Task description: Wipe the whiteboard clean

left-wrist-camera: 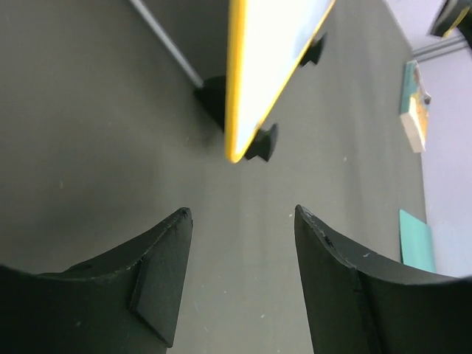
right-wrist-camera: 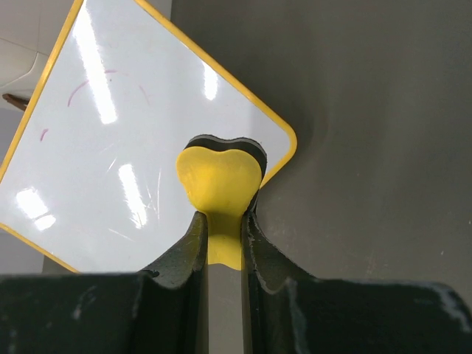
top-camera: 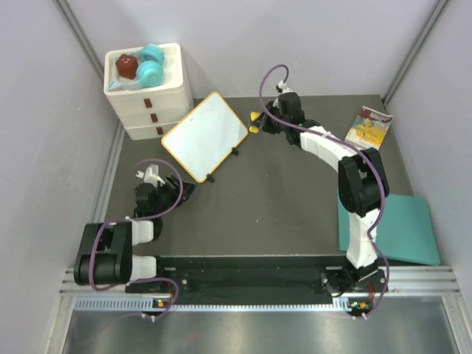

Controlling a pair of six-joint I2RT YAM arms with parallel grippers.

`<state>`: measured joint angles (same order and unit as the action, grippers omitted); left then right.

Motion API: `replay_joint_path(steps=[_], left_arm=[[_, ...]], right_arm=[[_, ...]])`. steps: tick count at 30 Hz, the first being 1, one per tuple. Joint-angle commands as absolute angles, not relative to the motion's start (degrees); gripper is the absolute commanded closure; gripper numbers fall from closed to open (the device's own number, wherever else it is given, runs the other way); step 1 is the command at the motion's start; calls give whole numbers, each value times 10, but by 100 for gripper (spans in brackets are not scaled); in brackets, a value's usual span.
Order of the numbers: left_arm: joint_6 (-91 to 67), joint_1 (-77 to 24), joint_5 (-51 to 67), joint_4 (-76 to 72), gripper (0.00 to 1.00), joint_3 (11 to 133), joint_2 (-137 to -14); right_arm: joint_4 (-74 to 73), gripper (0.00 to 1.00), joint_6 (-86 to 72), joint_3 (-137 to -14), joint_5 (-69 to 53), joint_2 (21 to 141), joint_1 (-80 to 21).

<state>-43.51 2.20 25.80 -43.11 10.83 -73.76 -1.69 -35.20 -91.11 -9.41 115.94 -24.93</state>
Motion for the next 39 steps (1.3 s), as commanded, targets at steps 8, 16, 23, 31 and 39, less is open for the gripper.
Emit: replay_joint_path(steps=[8, 16, 23, 31, 39], left_arm=[[-477, -23, 196, -616, 41, 154, -893], [-512, -46, 176, -711, 50, 171, -1002], [-526, -48, 169, -789, 56, 176, -1060], [-548, -53, 173, -867, 63, 185, -1117], [-535, -54, 163, -845, 80, 176, -1090]], right_arm=[[14, 98, -360, -925, -116, 1148, -235], [14, 99, -361, -924, -118, 1151, -231], [13, 99, -361, -924, -122, 1150, -227], [14, 99, -362, -920, -127, 1153, -226], [21, 99, -363, -917, -128, 1157, -226]])
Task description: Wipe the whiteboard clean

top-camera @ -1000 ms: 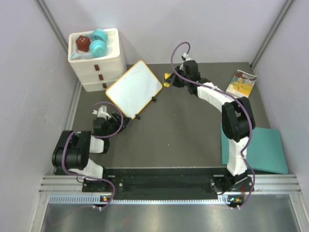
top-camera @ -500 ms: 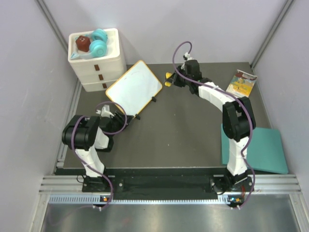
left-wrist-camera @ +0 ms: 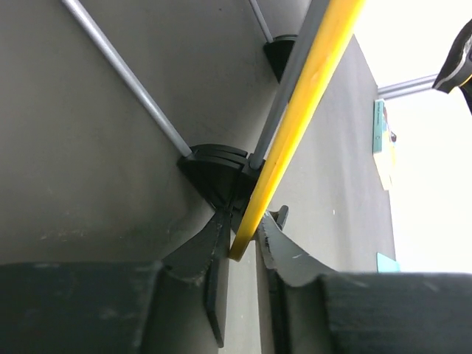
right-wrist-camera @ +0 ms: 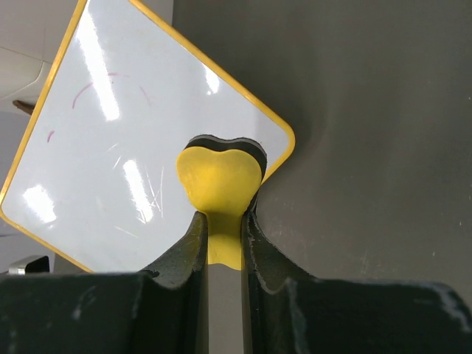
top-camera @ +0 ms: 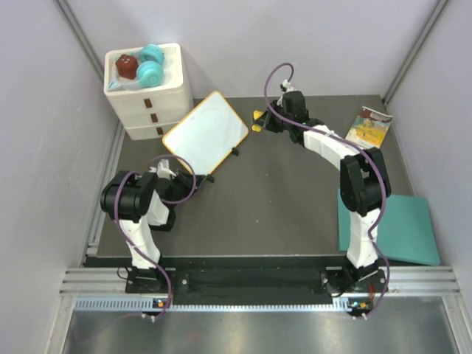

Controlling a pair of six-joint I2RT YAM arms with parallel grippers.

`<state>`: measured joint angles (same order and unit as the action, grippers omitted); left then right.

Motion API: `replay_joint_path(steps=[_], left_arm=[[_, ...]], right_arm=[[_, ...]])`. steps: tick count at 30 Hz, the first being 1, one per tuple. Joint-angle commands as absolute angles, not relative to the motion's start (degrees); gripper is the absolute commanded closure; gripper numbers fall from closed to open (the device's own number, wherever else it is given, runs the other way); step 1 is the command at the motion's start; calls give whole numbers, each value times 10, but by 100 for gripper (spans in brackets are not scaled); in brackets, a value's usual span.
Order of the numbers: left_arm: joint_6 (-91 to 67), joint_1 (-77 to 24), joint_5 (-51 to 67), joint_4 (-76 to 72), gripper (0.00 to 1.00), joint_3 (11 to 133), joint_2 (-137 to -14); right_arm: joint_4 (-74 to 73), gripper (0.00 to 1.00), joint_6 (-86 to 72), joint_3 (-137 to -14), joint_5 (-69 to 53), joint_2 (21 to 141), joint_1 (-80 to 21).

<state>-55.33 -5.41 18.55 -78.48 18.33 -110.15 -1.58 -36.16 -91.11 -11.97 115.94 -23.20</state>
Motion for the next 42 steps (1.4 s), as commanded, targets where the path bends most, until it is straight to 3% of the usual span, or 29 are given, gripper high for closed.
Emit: replay_joint_path(steps=[1, 8, 20, 29, 42], left_arm=[[-534, -54, 162, -838, 82, 173, -1078], [-538, -54, 153, -793, 100, 144, -1029], [-606, -55, 141, -683, 100, 105, -1020], [-555, -55, 144, -531, 100, 126, -949], [-494, -64, 169, -350, 100, 180, -932]], right_arm=[[22, 99, -365, -918, -129, 1157, -226], [28, 99, -371, -915, -131, 1158, -226], [33, 99, -382, -919, -146, 1154, -226], [16, 100, -367, -944, -140, 1162, -264], [-44, 100, -335, -1115, -142, 1253, -332]])
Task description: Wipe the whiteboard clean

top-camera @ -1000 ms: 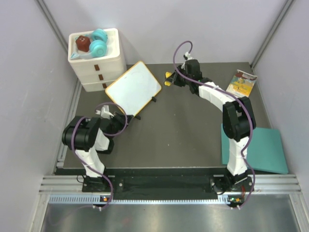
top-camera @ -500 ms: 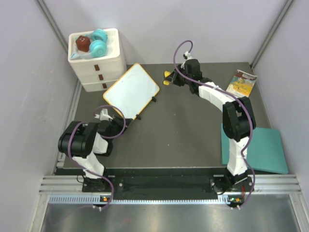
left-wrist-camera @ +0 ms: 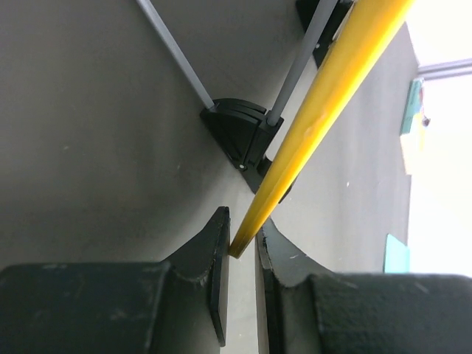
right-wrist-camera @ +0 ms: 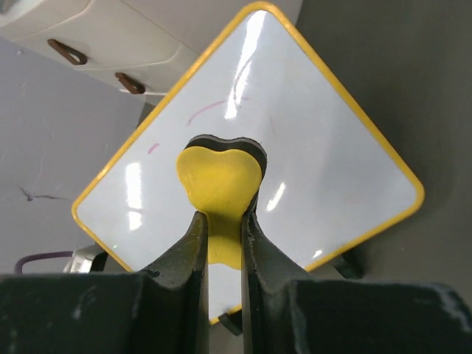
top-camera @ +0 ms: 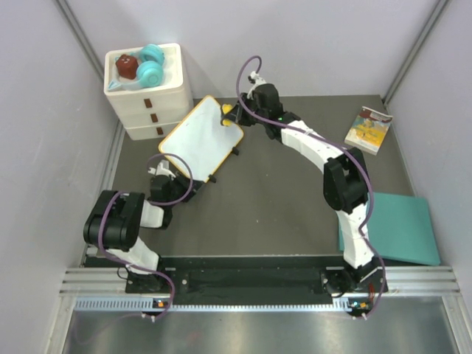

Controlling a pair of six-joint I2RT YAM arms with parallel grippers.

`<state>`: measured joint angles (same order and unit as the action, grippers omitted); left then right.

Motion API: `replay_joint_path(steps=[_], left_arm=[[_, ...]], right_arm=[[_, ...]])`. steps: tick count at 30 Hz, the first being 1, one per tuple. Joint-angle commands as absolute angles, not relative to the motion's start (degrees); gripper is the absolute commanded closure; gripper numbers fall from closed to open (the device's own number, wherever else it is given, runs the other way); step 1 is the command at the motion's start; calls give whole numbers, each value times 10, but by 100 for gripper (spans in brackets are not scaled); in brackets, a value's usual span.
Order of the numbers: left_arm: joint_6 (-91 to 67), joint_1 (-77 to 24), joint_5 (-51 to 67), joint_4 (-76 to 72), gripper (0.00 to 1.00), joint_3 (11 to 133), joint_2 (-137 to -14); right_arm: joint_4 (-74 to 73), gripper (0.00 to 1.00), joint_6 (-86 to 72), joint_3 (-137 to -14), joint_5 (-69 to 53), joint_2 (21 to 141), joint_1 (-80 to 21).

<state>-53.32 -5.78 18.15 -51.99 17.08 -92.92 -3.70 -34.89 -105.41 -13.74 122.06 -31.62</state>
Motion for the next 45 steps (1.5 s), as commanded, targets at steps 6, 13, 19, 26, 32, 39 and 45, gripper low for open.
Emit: replay_joint_path(steps=[6, 13, 19, 26, 32, 39, 45], left_arm=[[-456, -75, 166, -272, 100, 229, -936], [-438, -82, 163, -259, 100, 236, -935], [-436, -83, 160, -249, 100, 243, -937], [-431, -84, 162, -248, 100, 243, -936], [-425, -85, 163, -247, 100, 243, -936], [-418, -85, 170, -247, 100, 243, -936], [-414, -84, 174, -247, 100, 243, -937]], right_arm=[[-60, 100, -343, -1243, -134, 1338, -347], [-41, 100, -385, -1414, -83, 1469, -352], [27, 100, -414, -1408, -55, 1487, -360], [64, 100, -382, -1412, -35, 1484, -402], [73, 100, -386, -1437, -2, 1507, -413], [76, 100, -427, -1436, 57, 1535, -400], [61, 100, -477, -1426, 62, 1545, -367]])
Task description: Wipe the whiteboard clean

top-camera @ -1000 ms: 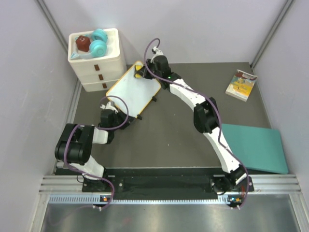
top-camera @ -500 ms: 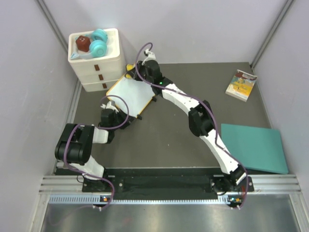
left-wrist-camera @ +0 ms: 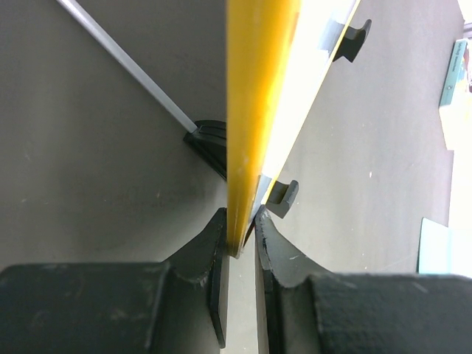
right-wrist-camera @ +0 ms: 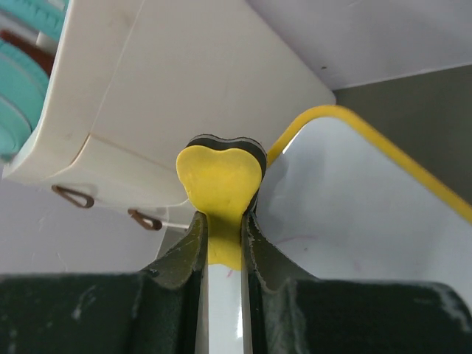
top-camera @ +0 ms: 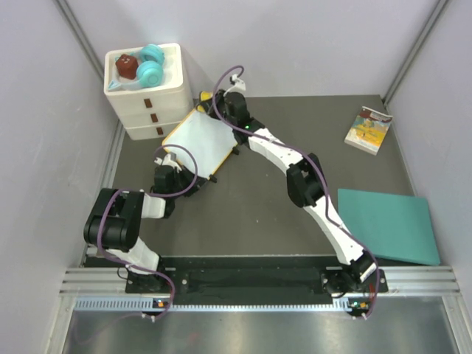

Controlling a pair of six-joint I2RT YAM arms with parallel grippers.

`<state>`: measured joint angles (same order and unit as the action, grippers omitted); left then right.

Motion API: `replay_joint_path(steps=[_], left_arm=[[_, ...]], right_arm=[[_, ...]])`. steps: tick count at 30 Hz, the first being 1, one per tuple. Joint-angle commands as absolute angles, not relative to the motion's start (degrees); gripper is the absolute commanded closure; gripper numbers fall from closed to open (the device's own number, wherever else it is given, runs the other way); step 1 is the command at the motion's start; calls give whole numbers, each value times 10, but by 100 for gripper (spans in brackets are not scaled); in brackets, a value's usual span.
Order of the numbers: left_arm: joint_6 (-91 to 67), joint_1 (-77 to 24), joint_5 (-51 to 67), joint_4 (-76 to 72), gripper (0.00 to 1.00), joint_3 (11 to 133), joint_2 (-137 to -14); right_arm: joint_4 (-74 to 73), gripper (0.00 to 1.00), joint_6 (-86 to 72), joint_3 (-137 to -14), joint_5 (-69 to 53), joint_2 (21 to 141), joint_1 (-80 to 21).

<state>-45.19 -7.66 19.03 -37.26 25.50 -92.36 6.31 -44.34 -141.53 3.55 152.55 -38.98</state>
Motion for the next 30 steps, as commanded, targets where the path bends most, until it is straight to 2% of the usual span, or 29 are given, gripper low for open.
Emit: replay_joint_path(steps=[1, 10, 30], left_arm=[[-415, -84, 173, -247, 100, 243, -936], [-412, -84, 173, -250, 100, 242, -936], [-405, -84, 178, -249, 100, 243, -936]], right_arm=[[59, 100, -484, -1419, 61, 1546, -363], [48, 100, -512, -1400, 20, 1546, -335], [76, 100, -523, -1347, -40, 1517, -408]])
